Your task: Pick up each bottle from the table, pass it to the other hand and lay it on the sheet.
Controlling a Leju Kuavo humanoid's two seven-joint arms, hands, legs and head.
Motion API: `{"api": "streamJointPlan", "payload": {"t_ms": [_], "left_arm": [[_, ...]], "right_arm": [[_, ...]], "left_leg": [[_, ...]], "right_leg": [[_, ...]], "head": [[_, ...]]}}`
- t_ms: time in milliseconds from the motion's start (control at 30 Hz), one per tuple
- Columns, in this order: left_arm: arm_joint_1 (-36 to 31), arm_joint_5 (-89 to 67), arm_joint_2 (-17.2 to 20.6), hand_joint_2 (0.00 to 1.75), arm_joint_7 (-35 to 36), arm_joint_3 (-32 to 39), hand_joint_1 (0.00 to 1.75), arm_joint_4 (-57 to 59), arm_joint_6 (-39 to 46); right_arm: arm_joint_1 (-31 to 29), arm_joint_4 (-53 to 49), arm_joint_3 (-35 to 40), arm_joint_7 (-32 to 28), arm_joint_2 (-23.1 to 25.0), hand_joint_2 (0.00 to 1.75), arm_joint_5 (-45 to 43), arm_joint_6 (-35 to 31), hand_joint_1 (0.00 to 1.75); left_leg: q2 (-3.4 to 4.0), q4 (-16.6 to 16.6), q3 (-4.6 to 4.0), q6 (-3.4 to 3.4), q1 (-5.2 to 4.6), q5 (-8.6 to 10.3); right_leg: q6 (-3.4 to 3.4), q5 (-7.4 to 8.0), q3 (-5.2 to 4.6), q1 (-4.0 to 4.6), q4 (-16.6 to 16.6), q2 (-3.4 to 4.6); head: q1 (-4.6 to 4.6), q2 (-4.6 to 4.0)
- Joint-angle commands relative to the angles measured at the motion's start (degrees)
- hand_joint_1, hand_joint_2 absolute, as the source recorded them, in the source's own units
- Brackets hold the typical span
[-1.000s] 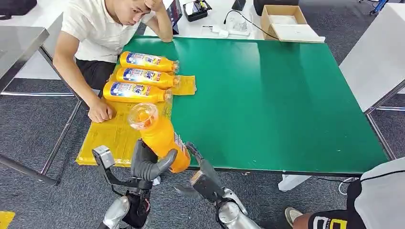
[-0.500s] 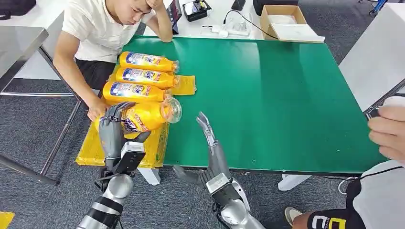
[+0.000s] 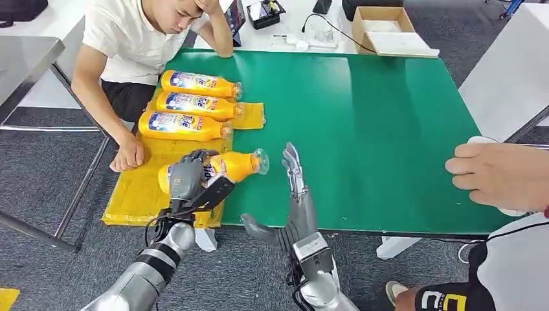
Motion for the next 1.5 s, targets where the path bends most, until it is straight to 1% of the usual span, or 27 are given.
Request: {"api": "streamJointPlan", "payload": {"t_ms": [33, 67, 133, 233, 333, 367, 400, 433, 467, 567, 600, 633, 667, 733, 767, 800, 867, 900, 1033, 1067, 1133, 1167, 1200, 1267, 1300, 1367, 1500], "left_arm": [[-10.45, -0.60, 1.64, 1.75, 5.07, -3.82, 1.31, 19.52, -7.59], [-10.45, -0.60, 1.64, 1.75, 5.07, -3.82, 1.31, 19.52, -7.59], [-10.45, -0.60, 1.64, 1.75, 5.07, -3.82, 1.31, 19.52, -7.59], [-10.45, -0.60, 1.64, 1.75, 5.07, -3.82, 1.31, 19.52, -7.59], [-10.45, -0.60, 1.64, 1.75, 5.07, -3.82, 1.31, 19.52, -7.59], [-10.96, -0.80, 1.74, 1.75, 5.91, -3.90, 1.05, 20.18, -8.53], [-11.95, -1.91, 1.99, 1.75, 7.76, -4.53, 0.99, 21.29, -9.84], [-12.40, -2.46, 2.11, 1.75, 8.39, -4.77, 0.94, 21.63, -9.89], [-12.92, -3.09, 2.14, 1.75, 8.86, -5.20, 0.58, 22.17, -10.59], [-13.45, -3.32, 1.89, 1.75, 8.69, -5.48, 0.05, 22.65, -12.98], [-13.37, -4.07, 1.91, 1.75, 8.46, -6.26, 0.00, 22.46, -13.88], [-13.20, -3.63, 1.79, 1.75, 8.32, -5.94, 0.00, 22.31, -14.61], [-13.11, -3.26, 1.77, 1.75, 8.02, -5.72, 0.00, 22.09, -15.35], [-12.70, -1.62, 1.81, 1.75, 6.53, -4.73, 0.00, 21.43, -17.50], [-12.65, -1.64, 1.99, 0.00, 6.22, -4.94, 0.00, 21.21, -18.37], [-12.58, -1.48, 2.11, 0.00, 5.99, -4.96, 0.00, 21.01, -19.11], [-12.22, -0.55, 2.25, 0.00, 4.63, -4.65, 0.00, 20.70, -20.86], [-11.36, 0.66, 2.49, 0.00, 2.04, -4.13, 0.00, 19.72, -21.16], [-10.18, 2.52, 2.92, 0.00, 0.10, -3.36, 0.00, 18.96, -21.93], [-10.07, 3.51, 2.82, 0.00, -0.23, -2.64, 0.00, 18.82, -22.13], [-9.33, 9.69, 2.04, 0.00, -3.44, 1.52, 0.00, 17.68, -24.38], [-8.70, 14.32, 1.33, 0.00, -5.81, 4.59, 0.00, 16.78, -26.98], [-7.95, 17.55, 1.09, 0.00, -7.45, 6.11, 0.00, 15.47, -29.07], [-6.32, 24.08, 0.26, 0.00, -8.79, 8.88, 0.00, 12.53, -32.77], [-5.72, 26.01, -0.16, 1.75, -9.25, 9.98, 0.00, 11.39, -33.04], [-2.67, 34.00, -1.37, 1.75, -9.21, 12.04, 0.00, 5.60, -35.64], [-2.67, 34.00, -1.37, 1.75, -9.21, 12.04, 0.00, 5.60, -35.64]], "right_arm": [[-1.05, 0.35, -0.98, 0.13, 0.20, 1.75, -0.46, 2.08, 0.00], [-1.05, 0.35, -0.98, 0.13, 0.20, 1.75, -0.46, 2.08, 0.00], [-1.05, 0.35, -0.98, 0.13, 0.20, 1.75, -0.46, 2.08, 0.00], [-1.05, 0.35, -0.98, 0.13, 0.20, 1.75, -0.46, 2.08, 0.00], [-1.05, 0.35, -0.98, 0.13, 0.20, 1.75, -0.46, 2.08, 0.00], [-1.06, 0.47, -0.96, 0.13, 0.28, 1.75, -0.34, 2.28, 0.00], [-1.11, 0.51, -0.99, 0.13, 0.44, 1.75, -0.51, 2.82, 0.00], [-1.15, 0.57, -0.94, 0.13, 0.56, 1.75, -0.39, 2.85, 0.00], [-1.26, 0.70, -0.84, 0.13, 0.66, 1.75, -0.24, 2.98, 0.00], [-1.42, 1.11, -0.46, 0.13, 0.74, 1.75, 0.34, 2.60, 0.00], [-1.31, 1.38, -0.61, 0.13, 0.76, 1.75, -0.01, 2.62, 0.00], [-1.31, 1.62, -0.59, 0.13, 0.71, 1.75, 0.12, 2.42, 0.00], [-1.31, 1.75, -0.57, 0.13, 0.64, 1.75, 0.14, 2.41, 0.00], [-1.34, 1.99, -0.49, 0.13, 0.46, 1.75, -0.01, 2.45, 0.00], [-1.39, 2.03, -0.41, 0.13, 0.38, 1.75, 0.06, 2.31, 0.00], [-1.53, 2.27, -0.29, 0.13, 0.28, 0.00, 0.23, 2.07, 0.00], [-1.73, 2.68, -0.24, 0.13, 0.23, 0.00, 0.23, 1.87, 0.00], [-1.84, 2.97, -0.33, 0.13, 0.31, 0.00, -0.35, 2.35, 0.00], [-1.92, 3.76, -0.22, 0.13, 0.37, 0.00, -0.57, 2.59, 0.00], [-1.98, 3.95, -0.06, 0.13, 0.36, 0.00, -0.41, 2.59, 0.00], [-1.97, 3.77, 0.39, 0.13, 0.28, 0.00, -0.56, 2.67, 0.00], [-2.05, 3.92, 0.76, 0.13, 0.20, 0.00, -0.26, 2.60, 0.00], [-1.99, 3.94, 1.08, 0.13, 0.06, 0.00, -0.24, 2.33, 0.00], [-1.90, 3.97, 1.62, 0.13, -0.27, 0.00, -0.20, 1.75, 0.00], [-1.72, 4.01, 1.57, 0.13, -0.28, 0.00, -0.09, 1.49, 0.00], [-1.31, 3.71, 1.88, 0.13, -0.74, 0.00, 0.03, 0.79, 0.00], [-1.31, 3.71, 1.88, 0.13, -0.74, 0.00, 0.03, 0.79, 0.00]], "left_leg": [[-0.12, -0.02, 0.24, -0.09, 0.06, -0.07], [-0.09, -0.02, 0.10, -0.06, 0.04, -0.03], [0.01, -0.01, 0.43, -0.14, 0.10, -0.18], [0.01, -0.04, 0.15, -0.06, 0.03, -0.04], [0.04, -0.02, 0.25, -0.10, 0.07, -0.07], [0.04, -0.03, 0.15, -0.07, 0.04, -0.04], [0.06, -0.02, 0.28, -0.10, 0.06, -0.08], [0.03, -0.02, 0.19, -0.08, 0.05, -0.04], [0.07, 0.00, 0.29, -0.12, 0.10, -0.10], [0.07, -0.02, 0.34, -0.11, 0.08, -0.08], [0.08, -0.03, 0.25, -0.08, 0.05, -0.04], [0.16, -0.01, 0.50, -0.16, 0.12, -0.15], [0.06, -0.03, 0.28, -0.08, 0.05, -0.05], [0.05, -0.03, 0.34, -0.10, 0.07, -0.08], [0.06, -0.04, 0.41, -0.12, 0.09, -0.10], [-0.01, -0.04, 0.37, -0.10, 0.07, -0.08], [-0.02, -0.03, 0.35, -0.09, 0.07, -0.07], [0.00, -0.05, 0.31, -0.08, 0.05, -0.04], [0.09, -0.07, 0.48, -0.12, 0.06, -0.08], [0.05, -0.09, 0.40, -0.11, 0.06, -0.04], [0.12, -0.09, 0.54, -0.16, 0.09, -0.09], [0.00, -0.05, 0.33, -0.09, 0.05, -0.03], [0.06, -0.08, 0.44, -0.12, 0.07, -0.07], [0.01, -0.07, 0.42, -0.09, 0.05, -0.05], [0.05, -0.09, 0.53, -0.11, 0.06, -0.09], [0.02, -0.09, 0.51, -0.09, 0.06, -0.08], [-0.03, -0.06, 0.50, -0.08, 0.07, -0.09]], "right_leg": [[-0.15, -0.12, 0.29, 0.07, 0.00, -0.13], [-0.09, -0.05, 0.14, 0.05, -0.03, -0.05], [-0.21, -0.18, 0.44, 0.12, 0.00, 0.03], [-0.09, -0.03, 0.17, 0.03, -0.03, 0.02], [-0.16, -0.06, 0.26, 0.07, -0.01, 0.05], [-0.11, -0.03, 0.15, 0.04, -0.02, 0.05], [-0.16, -0.07, 0.27, 0.07, -0.01, 0.06], [-0.13, -0.04, 0.19, 0.05, -0.01, 0.05], [-0.19, -0.08, 0.28, 0.10, 0.01, 0.07], [-0.16, -0.06, 0.36, 0.09, -0.02, 0.08], [-0.10, -0.02, 0.26, 0.05, -0.02, 0.09], [-0.24, -0.11, 0.48, 0.13, -0.01, 0.16], [-0.11, -0.04, 0.27, 0.05, -0.02, 0.07], [-0.14, -0.07, 0.33, 0.08, -0.01, 0.05], [-0.16, -0.09, 0.41, 0.10, -0.05, 0.04], [-0.13, -0.09, 0.39, 0.08, -0.05, 0.00], [-0.12, -0.06, 0.39, 0.07, -0.04, 0.06], [-0.09, -0.03, 0.34, 0.04, -0.03, 0.09], [-0.18, -0.05, 0.50, 0.06, -0.06, 0.17], [-0.14, -0.01, 0.45, 0.06, -0.09, 0.14], [-0.23, -0.04, 0.57, 0.09, -0.09, 0.20], [-0.11, -0.01, 0.38, 0.05, -0.05, 0.10], [-0.16, -0.03, 0.47, 0.07, -0.07, 0.15], [-0.12, -0.04, 0.47, 0.05, -0.06, 0.11], [-0.16, -0.07, 0.56, 0.07, -0.08, 0.13], [-0.14, -0.07, 0.55, 0.06, -0.08, 0.11], [-0.13, -0.09, 0.56, 0.07, -0.08, 0.05]], "head": [[0.00, 0.00], [0.00, 0.00], [-0.02, 0.00], [0.00, 0.00], [-0.02, 0.00], [0.00, 0.00], [0.00, 0.00], [-0.02, 0.00], [-0.02, 0.00], [0.00, 0.00], [-0.02, 0.00], [0.00, 0.00], [-0.02, 0.00], [-0.02, 0.00], [-0.04, 0.00], [0.02, 0.00], [0.00, 0.00], [-0.02, 0.00], [0.00, 0.00], [0.00, 0.00], [0.00, 0.00], [-0.02, 0.00], [0.00, 0.00], [0.00, 0.00], [-0.02, 0.00], [-0.02, 0.00], [0.00, 0.00]]}}
